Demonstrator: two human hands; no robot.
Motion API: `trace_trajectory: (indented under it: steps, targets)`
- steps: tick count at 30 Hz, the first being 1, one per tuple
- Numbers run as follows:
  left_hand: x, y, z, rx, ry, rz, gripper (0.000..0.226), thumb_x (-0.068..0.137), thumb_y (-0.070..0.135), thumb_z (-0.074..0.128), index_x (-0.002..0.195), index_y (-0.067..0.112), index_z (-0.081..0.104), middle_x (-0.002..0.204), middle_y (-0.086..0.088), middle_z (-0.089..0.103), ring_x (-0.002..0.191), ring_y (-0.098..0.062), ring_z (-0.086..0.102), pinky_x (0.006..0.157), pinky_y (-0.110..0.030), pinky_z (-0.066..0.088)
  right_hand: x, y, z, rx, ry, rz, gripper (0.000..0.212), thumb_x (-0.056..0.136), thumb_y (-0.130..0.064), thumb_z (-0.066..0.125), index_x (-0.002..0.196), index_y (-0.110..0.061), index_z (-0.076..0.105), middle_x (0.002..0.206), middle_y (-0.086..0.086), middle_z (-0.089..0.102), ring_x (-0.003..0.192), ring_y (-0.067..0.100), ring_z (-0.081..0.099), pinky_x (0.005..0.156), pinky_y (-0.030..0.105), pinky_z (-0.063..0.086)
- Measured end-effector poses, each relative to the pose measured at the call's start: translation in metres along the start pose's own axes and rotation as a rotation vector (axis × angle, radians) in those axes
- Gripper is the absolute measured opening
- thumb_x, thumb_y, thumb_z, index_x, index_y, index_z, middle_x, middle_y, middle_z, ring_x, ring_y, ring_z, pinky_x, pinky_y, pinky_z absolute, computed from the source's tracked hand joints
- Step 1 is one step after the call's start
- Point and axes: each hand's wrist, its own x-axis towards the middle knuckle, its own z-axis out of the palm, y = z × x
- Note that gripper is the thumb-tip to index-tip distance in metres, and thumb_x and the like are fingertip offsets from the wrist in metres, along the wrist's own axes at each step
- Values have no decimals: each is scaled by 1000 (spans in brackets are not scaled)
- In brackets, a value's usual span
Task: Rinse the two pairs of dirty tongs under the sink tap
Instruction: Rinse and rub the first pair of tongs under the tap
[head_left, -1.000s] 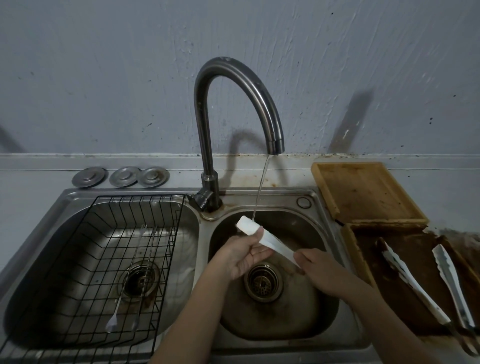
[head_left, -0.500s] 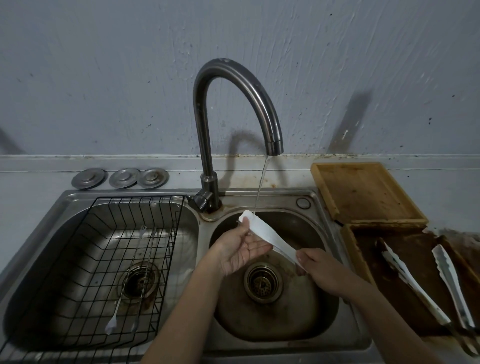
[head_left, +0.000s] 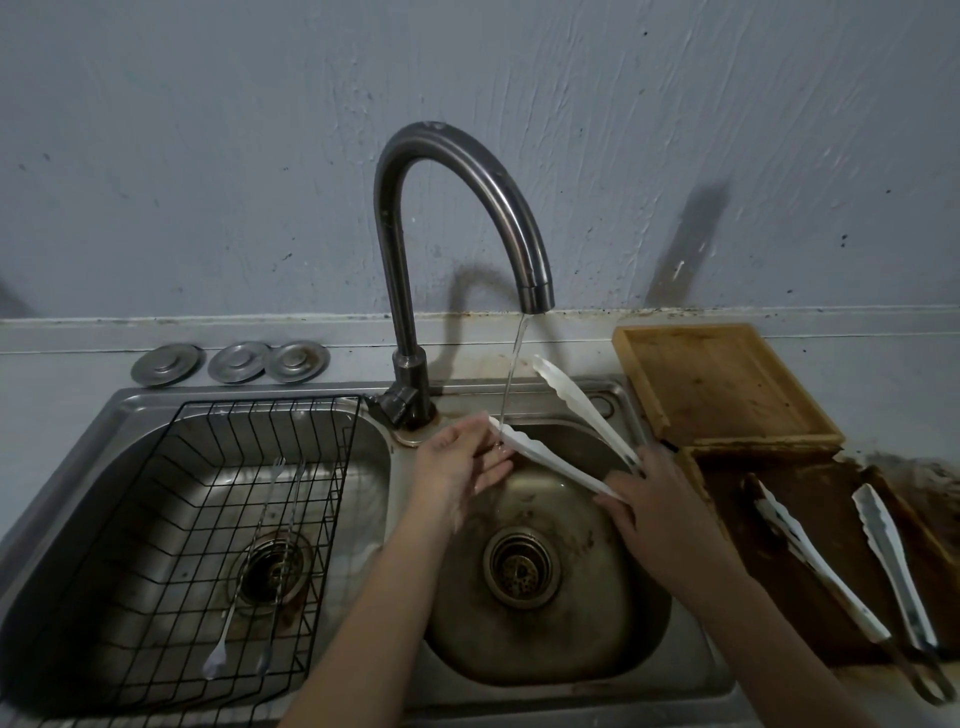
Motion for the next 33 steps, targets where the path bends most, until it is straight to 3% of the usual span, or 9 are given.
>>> trace_trajectory:
  steps: [4, 8, 13, 16, 20, 24, 29, 33]
  targets:
    - [-2, -7, 8, 27, 21, 7, 12, 88, 9, 61, 99, 6, 59, 75, -10, 70, 65, -18, 70, 59, -28, 61, 0, -6, 2, 5, -33, 60, 30, 92, -37, 45, 94, -13, 62, 128, 13, 41, 114, 25, 44, 89, 35, 45]
    - [-9, -12, 12, 57, -18, -24, 15, 82, -2, 64, 97, -1, 61, 84, -16, 67, 75, -21, 67, 58, -25, 59, 0, -7, 3, 34, -5, 84, 31, 87, -34, 47, 103, -15, 66, 133, 14, 41, 122, 28, 39, 92, 38, 44]
    - [-7, -4, 6, 17, -41, -38, 15, 94, 3, 43, 99, 0, 57, 91, -18, 69, 75, -25, 70, 56, -33, 60, -4, -4, 3, 338, 218, 35, 20, 79, -14, 71, 98, -17, 73, 113, 11, 55, 106, 22, 51, 83, 30, 46]
    - [-5, -3, 4, 60, 1, -5, 29, 101, 16, 33, 97, 2, 59, 92, -15, 70, 81, -29, 70, 59, -34, 60, -6, -4, 7, 293, 330, -77, 17, 75, -6, 74, 89, -14, 74, 100, 9, 60, 95, 12, 50, 77, 16, 36]
    - [-4, -2, 5, 157, 22, 12, 25, 96, 6, 38, 98, -1, 61, 91, -18, 70, 81, -29, 70, 59, -29, 59, -5, 1, 9, 398, 348, -13, 17, 77, -8, 73, 90, -17, 75, 98, 5, 61, 92, 13, 53, 73, 13, 36]
    - [-3, -2, 10, 170, 32, 2, 25, 87, -10, 45, 87, 4, 65, 84, -12, 72, 81, -29, 64, 64, -31, 50, -3, 4, 11, 418, 372, -30, 15, 73, -12, 75, 87, -17, 76, 92, -1, 57, 86, 12, 53, 74, -1, 35]
    - [-2, -7, 14, 193, 74, 72, 31, 74, -17, 57, 73, 12, 65, 55, 2, 70, 54, -12, 63, 44, -17, 49, -4, 5, 17, 483, 294, -17, 18, 71, -16, 77, 88, -24, 76, 86, -6, 52, 80, 6, 52, 67, 10, 40]
    - [-1, -8, 16, 234, 77, 147, 28, 72, -15, 61, 88, 7, 66, 73, -5, 73, 69, -18, 68, 60, -26, 56, -5, 5, 21, 584, 221, 17, 21, 72, -19, 77, 89, -31, 74, 81, -8, 54, 82, -3, 53, 64, 5, 40]
